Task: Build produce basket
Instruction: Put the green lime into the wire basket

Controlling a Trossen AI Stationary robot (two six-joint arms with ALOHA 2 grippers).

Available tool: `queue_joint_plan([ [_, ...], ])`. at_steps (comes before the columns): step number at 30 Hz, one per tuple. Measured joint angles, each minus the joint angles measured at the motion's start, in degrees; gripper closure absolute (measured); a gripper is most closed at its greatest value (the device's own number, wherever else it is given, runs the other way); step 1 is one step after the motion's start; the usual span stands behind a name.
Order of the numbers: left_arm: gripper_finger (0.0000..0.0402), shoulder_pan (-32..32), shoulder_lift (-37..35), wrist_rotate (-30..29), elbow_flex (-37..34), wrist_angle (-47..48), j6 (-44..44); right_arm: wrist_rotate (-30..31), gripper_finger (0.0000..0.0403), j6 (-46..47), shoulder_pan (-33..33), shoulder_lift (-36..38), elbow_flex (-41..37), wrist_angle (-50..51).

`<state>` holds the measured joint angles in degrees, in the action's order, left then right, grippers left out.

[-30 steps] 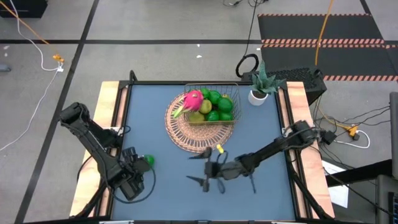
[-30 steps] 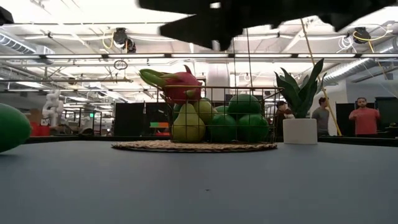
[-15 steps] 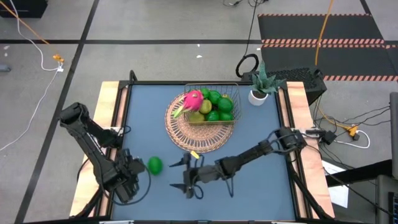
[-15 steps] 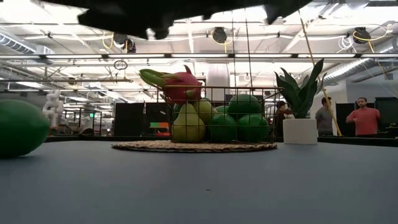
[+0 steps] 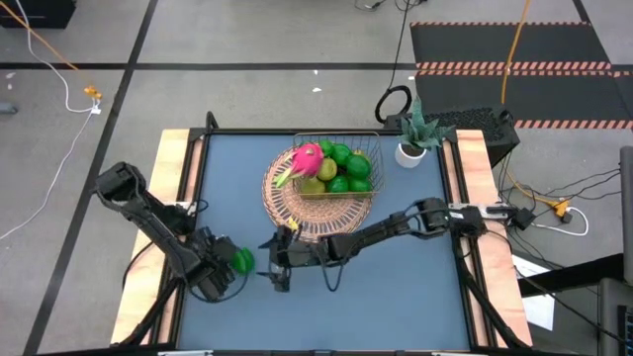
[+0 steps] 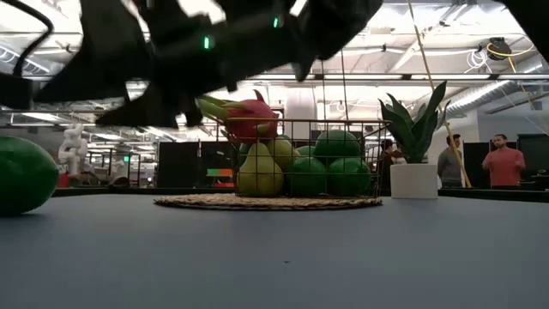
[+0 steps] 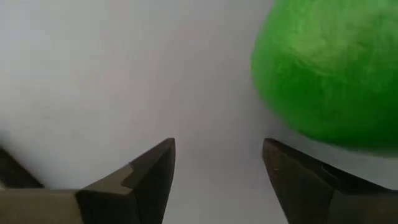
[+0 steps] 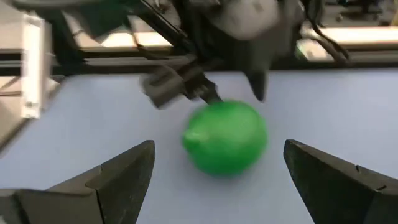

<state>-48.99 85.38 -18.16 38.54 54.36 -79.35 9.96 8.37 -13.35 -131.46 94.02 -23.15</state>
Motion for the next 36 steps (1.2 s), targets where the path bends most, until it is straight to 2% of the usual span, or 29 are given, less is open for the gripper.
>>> queue_joint_plan([
  [4, 0.0156, 3.1, -0.5, -1.7, -2.6, -6.2, 3.3, 0.4, 0.0051, 0.8, 0.9, -2.1, 0.2, -0.2],
  [12, 0.0156, 6.3, 0.0, -7.3, -1.7, -12.9, 5.5, 0.5, 0.0051, -3.1, 0.9, -2.7, 0.2, -2.2],
  [17, 0.0156, 8.2, 0.1, -7.7, -1.7, -23.9, 13.7, 0.1, 0.005, -1.1, 0.6, -2.8, 0.2, -1.7],
  [23, 0.0156, 10.2, 0.0, -7.9, -1.7, -36.1, 28.4, -9.2, 0.0046, 1.4, 0.5, -2.7, 0.2, 4.2],
  [26, 0.0156, 10.5, 0.0, -7.9, -1.7, -37.3, 32.7, -11.6, 0.0046, -0.2, 0.5, -2.7, 0.2, 8.9],
  [30, 0.0156, 10.9, 0.0, -7.9, -1.7, -35.6, 33.2, -11.5, 0.0046, -4.5, 0.5, -2.8, 0.2, 13.9],
  [36, 0.0156, 10.9, 0.0, -7.8, -1.7, -34.2, 31.6, -6.6, 0.0046, -8.4, 0.4, -2.7, 0.2, 15.5],
])
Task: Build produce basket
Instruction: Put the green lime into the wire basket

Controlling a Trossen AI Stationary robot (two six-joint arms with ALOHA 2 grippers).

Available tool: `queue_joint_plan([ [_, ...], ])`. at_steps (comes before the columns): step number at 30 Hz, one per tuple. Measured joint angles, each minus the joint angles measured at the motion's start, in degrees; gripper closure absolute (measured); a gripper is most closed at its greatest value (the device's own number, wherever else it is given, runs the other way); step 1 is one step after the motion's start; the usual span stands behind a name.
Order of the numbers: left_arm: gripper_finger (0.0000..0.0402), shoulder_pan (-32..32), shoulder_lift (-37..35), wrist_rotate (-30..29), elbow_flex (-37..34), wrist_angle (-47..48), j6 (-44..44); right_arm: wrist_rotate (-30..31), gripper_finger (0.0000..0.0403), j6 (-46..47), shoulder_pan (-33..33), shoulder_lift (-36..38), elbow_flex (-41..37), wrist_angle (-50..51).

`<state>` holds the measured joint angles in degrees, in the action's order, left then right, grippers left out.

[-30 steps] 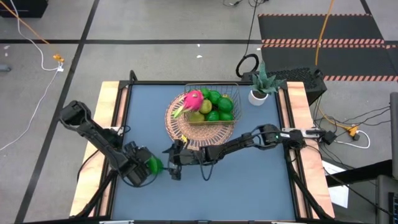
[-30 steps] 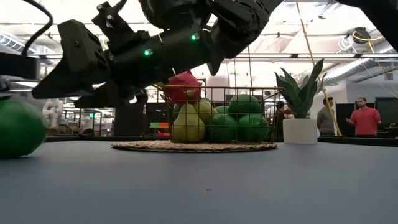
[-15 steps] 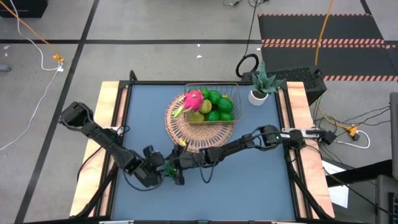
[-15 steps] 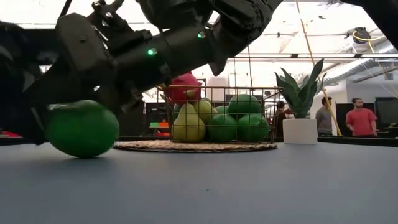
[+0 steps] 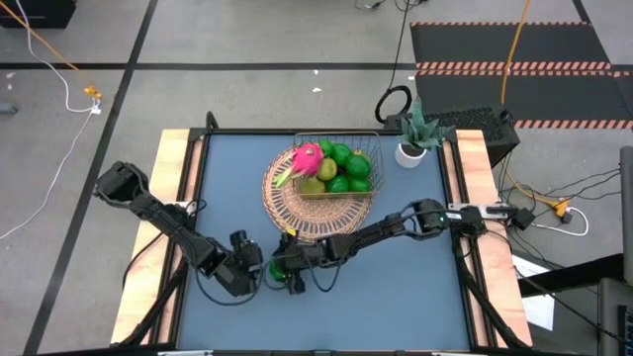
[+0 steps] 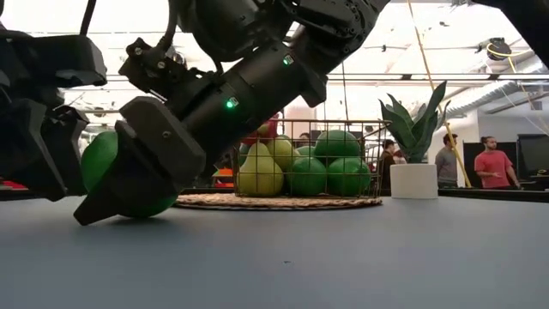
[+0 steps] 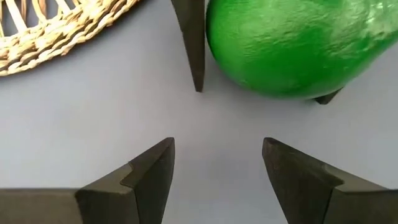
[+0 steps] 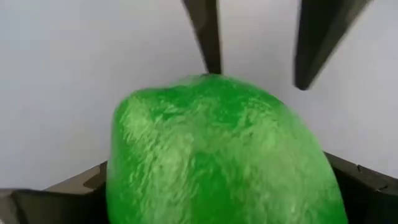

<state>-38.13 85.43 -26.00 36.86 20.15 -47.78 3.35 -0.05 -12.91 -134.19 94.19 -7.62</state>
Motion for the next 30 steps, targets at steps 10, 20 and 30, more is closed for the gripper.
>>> queue_joint_plan([
  [10, 0.0156, 0.0, 0.0, 0.0, 0.0, 1.9, -4.2, 4.5, 0.0097, 4.3, -0.6, 3.2, -0.1, 0.9],
  [20, 0.0156, -0.9, 0.0, 0.0, 0.0, 1.6, -12.1, 20.3, 0.0097, -2.1, -3.3, 16.2, -0.1, 14.2],
  [30, 0.0156, -2.4, -0.1, -5.7, 0.0, -4.1, -11.3, 43.6, 0.0098, -8.6, -0.5, 27.4, -1.1, 26.7],
])
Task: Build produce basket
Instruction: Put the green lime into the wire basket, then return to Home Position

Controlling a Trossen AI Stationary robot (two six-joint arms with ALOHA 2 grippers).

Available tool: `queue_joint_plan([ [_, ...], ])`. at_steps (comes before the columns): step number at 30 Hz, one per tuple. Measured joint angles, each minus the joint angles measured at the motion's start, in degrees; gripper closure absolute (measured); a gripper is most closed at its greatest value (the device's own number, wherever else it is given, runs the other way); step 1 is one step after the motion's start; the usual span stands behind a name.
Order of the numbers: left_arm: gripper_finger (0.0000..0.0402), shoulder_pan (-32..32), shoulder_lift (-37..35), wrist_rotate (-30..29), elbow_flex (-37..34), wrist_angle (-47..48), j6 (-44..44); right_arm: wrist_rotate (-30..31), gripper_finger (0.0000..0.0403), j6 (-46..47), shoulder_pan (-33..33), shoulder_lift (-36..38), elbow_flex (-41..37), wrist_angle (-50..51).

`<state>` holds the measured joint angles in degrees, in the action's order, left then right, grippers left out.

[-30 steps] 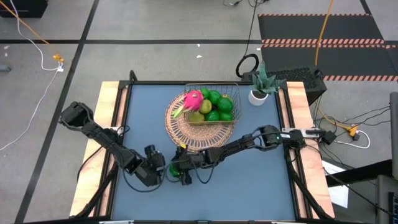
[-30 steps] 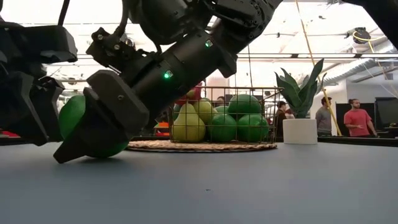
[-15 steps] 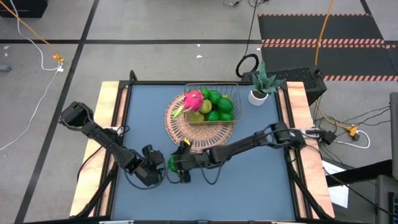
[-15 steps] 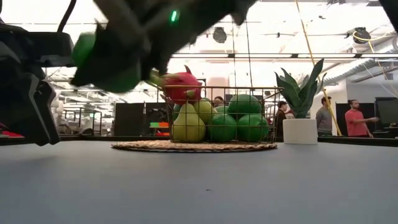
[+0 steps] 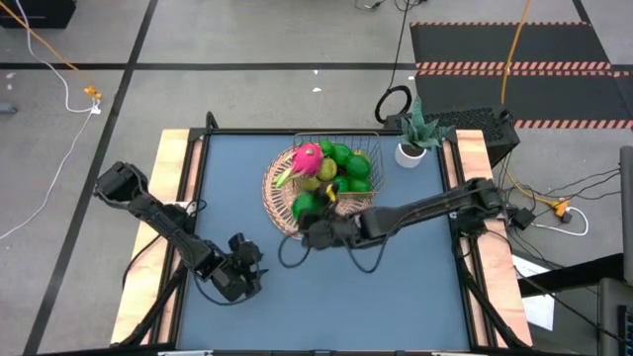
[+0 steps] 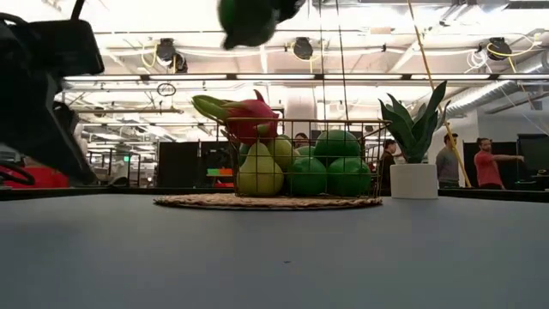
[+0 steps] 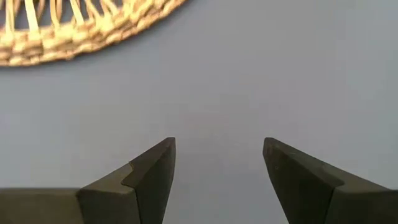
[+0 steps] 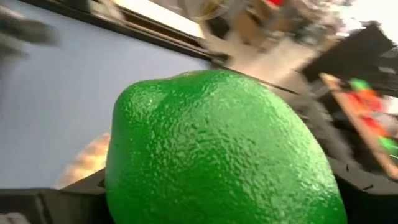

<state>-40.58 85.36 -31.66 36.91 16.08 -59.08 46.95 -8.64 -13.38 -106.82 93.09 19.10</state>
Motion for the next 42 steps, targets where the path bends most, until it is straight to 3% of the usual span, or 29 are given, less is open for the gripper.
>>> queue_joint_plan([
  [5, 0.0156, -0.1, 0.0, -3.2, 0.0, -3.0, 0.6, 7.7, 0.0098, -1.9, 3.8, 5.4, -6.8, -0.2],
  [9, 0.0156, -0.5, 0.0, -3.3, 0.0, -3.8, 0.9, 8.1, 0.0093, 4.1, 7.7, 11.5, -16.3, -1.5],
  [12, 0.0156, -1.0, 0.0, -3.3, 0.0, -4.2, 1.2, 3.6, 0.0068, 8.2, 11.2, 15.9, -25.0, -8.0],
  [19, 0.0156, -0.4, 0.0, -4.7, 0.0, -4.7, 2.4, -13.9, 0.0037, 10.5, 18.3, 22.9, -43.5, -33.1],
  [24, 0.0156, 1.3, 0.0, -4.9, 0.0, -6.2, 3.2, -17.1, 0.0028, 14.3, 20.1, 25.8, -50.7, -42.6],
  [28, 0.0156, 3.3, 0.0, -4.9, 0.0, -8.4, 6.7, -17.9, 0.0027, 15.5, 19.0, 28.6, -52.3, -43.3],
  [32, 0.0156, 6.2, 0.0, -4.9, 0.0, -10.3, 8.0, -25.7, 0.0027, 15.5, 15.4, 32.9, -52.2, -44.6],
  [36, 0.0162, 8.0, -0.8, -8.1, 0.0, -10.5, 9.8, -27.8, 0.0026, 15.4, 10.0, 37.0, -52.2, -45.3],
  [42, 0.0235, 8.8, -9.0, -12.0, 0.0, -15.1, 22.5, -32.3, 0.0045, 15.4, 1.7, 38.9, -52.2, -45.5],
])
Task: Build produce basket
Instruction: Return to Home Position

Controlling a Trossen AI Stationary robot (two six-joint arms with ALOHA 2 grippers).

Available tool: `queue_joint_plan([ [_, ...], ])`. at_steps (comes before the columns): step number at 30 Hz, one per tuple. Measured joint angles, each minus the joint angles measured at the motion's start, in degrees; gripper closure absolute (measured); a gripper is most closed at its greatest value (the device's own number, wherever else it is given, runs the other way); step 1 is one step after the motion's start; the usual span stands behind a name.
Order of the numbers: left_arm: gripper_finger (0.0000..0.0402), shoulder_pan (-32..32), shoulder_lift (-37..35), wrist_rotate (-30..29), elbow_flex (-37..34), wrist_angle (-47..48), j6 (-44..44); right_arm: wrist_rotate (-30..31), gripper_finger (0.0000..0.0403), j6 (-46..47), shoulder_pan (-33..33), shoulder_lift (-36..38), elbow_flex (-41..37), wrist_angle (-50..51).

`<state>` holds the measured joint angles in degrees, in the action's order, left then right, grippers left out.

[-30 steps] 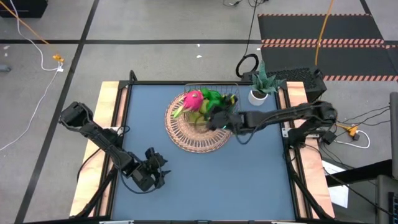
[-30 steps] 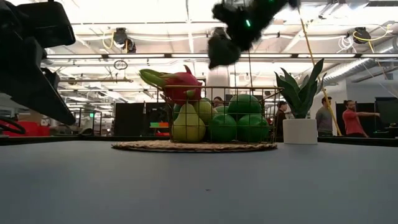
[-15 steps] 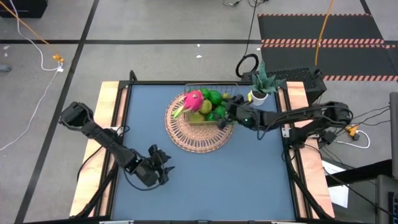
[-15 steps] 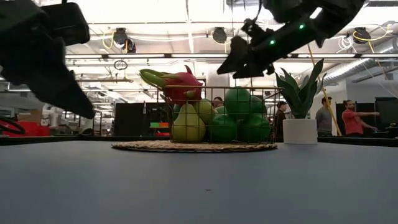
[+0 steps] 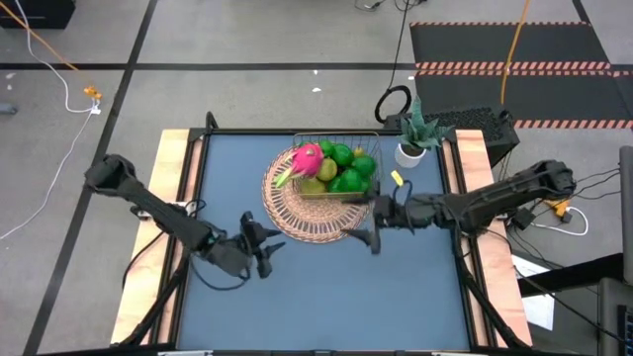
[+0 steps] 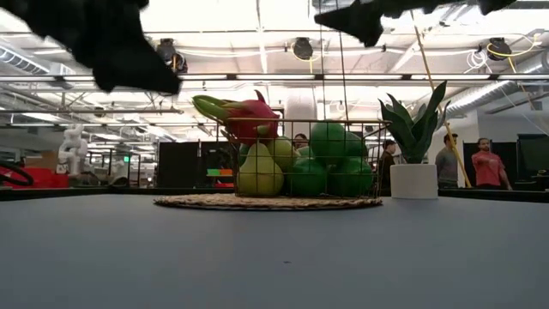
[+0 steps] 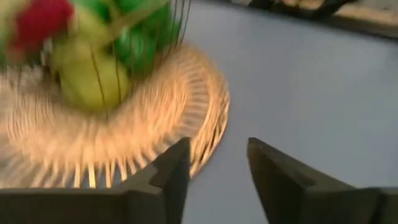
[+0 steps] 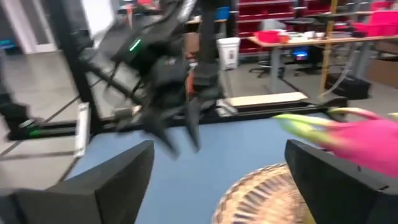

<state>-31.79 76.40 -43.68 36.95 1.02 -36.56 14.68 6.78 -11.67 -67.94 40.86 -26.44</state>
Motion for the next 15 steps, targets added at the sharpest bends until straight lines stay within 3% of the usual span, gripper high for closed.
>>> queue_joint_plan([
  [5, 0.0321, -0.1, -10.0, -0.4, 0.0, -0.8, 11.8, 0.1, 0.01, 1.7, -4.9, -0.1, 0.0, 0.1],
  [9, 0.0384, -0.8, -16.8, -4.3, 0.0, 0.4, 18.9, 0.3, 0.0157, 1.4, -7.4, -0.1, 0.0, 0.0],
  [15, 0.0384, -1.2, -25.4, -5.2, 0.0, 4.2, 25.4, 0.4, 0.0249, -0.3, -8.1, 2.3, 0.0, 3.0],
])
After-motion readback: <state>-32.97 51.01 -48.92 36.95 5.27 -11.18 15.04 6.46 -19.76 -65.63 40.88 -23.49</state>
